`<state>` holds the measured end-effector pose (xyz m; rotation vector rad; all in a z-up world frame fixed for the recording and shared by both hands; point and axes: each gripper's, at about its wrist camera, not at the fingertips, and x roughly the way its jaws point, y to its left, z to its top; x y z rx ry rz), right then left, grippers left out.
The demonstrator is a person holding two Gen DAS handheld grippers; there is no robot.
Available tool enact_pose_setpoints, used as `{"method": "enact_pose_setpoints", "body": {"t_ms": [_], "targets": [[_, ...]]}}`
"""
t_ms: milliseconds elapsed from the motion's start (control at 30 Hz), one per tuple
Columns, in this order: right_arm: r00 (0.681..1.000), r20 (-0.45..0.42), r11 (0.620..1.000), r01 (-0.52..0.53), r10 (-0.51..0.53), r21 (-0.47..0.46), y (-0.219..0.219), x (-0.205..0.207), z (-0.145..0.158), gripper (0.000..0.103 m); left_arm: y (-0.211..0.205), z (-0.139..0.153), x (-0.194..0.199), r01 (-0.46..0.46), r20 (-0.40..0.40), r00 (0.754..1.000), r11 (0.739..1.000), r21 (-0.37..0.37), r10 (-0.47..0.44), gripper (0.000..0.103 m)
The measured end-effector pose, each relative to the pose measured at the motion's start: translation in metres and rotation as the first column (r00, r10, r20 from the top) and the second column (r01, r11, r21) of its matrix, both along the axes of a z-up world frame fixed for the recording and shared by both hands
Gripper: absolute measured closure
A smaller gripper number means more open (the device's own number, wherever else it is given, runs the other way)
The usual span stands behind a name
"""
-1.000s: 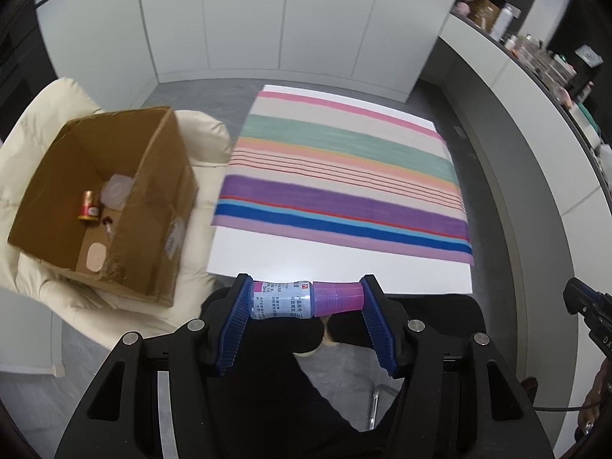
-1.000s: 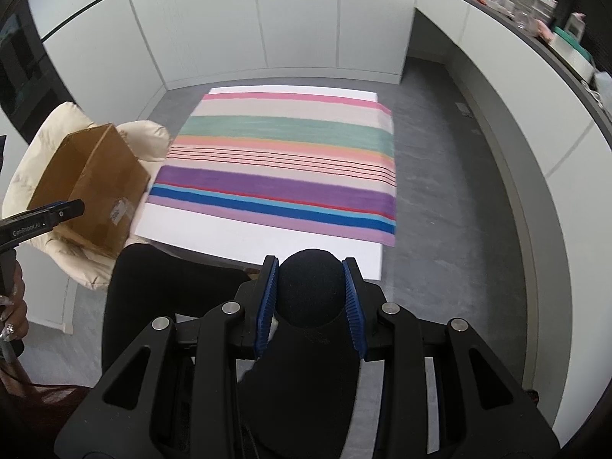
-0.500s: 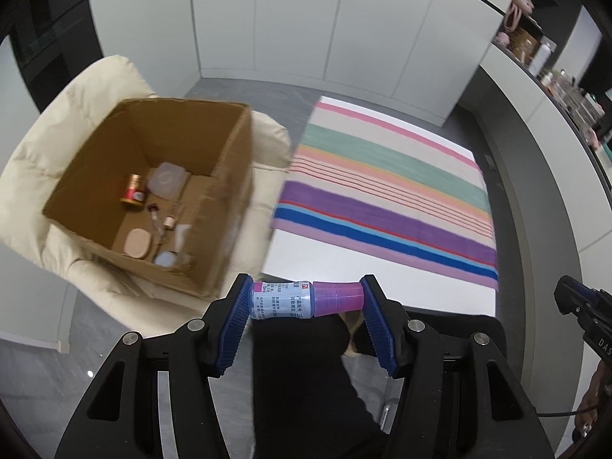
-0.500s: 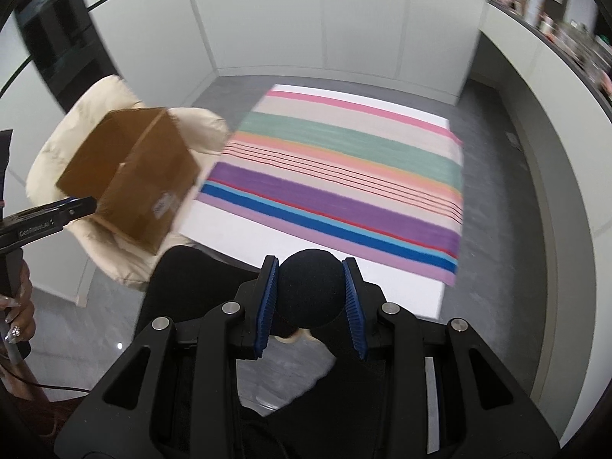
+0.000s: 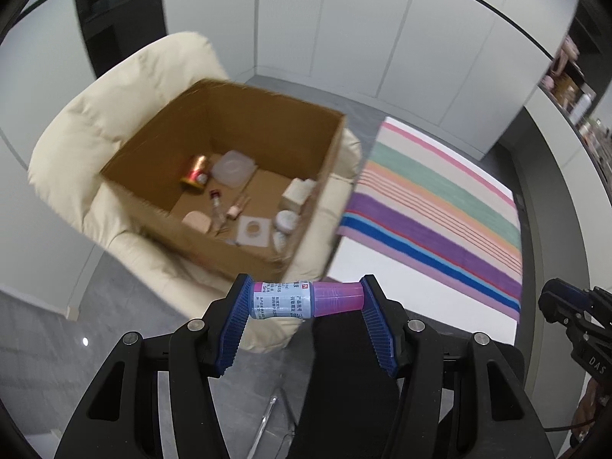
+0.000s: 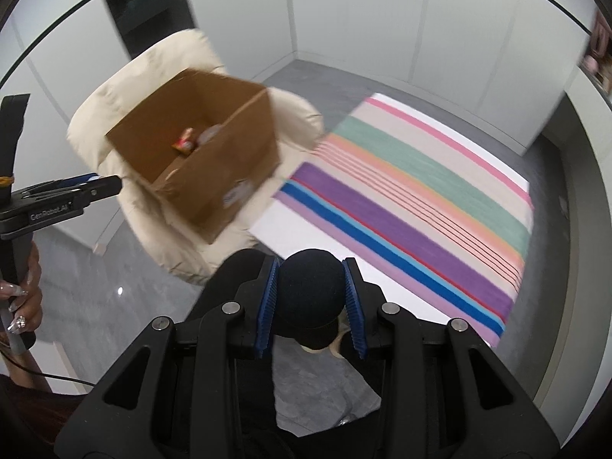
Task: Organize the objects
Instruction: 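Carry the vial and black sponge over the cardboard box with both tools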
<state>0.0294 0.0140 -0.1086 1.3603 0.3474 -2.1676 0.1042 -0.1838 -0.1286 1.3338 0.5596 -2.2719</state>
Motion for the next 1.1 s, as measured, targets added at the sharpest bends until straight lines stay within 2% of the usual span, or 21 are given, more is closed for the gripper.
{"method": "enact_pose_setpoints", "body": {"t_ms": [167, 300, 600, 833, 1100], "targets": [[0.995, 0.025, 0.996, -0.092, 0.092, 0.008, -0.040, 0.004, -0.008, 0.068, -0.021, -0.011, 0.020, -0.056, 0.011, 0.998, 0.998, 0.025, 0.055, 0.046], [0.992, 0.047, 0.993, -0.120, 0.119, 0.005, -0.064, 0.007, -0.015, 0.068, -0.035, -0.017, 0.034, -0.093, 0.022, 0.995, 0.995, 0.035, 0.092, 0.046], [0.970, 0.108, 0.976, -0.218, 0.217, -0.004, -0.114, 0.020, -0.035, 0.068, -0.056, -0.026, 0.045, -0.128, 0.042, 0.991, 0.991, 0.037, 0.126, 0.046], [0.958, 0.109, 0.964, -0.265, 0.264, -0.006, -0.146, 0.018, -0.041, 0.068, -0.069, -0.031, 0.038, -0.128, 0.055, 0.990, 0.991, 0.032, 0.126, 0.045], [0.955, 0.134, 0.964, -0.262, 0.266, -0.045, -0.177, -0.012, -0.044, 0.068, -0.090, -0.032, 0.010, -0.100, 0.063, 0.993, 0.995, -0.004, 0.100, 0.045]]}}
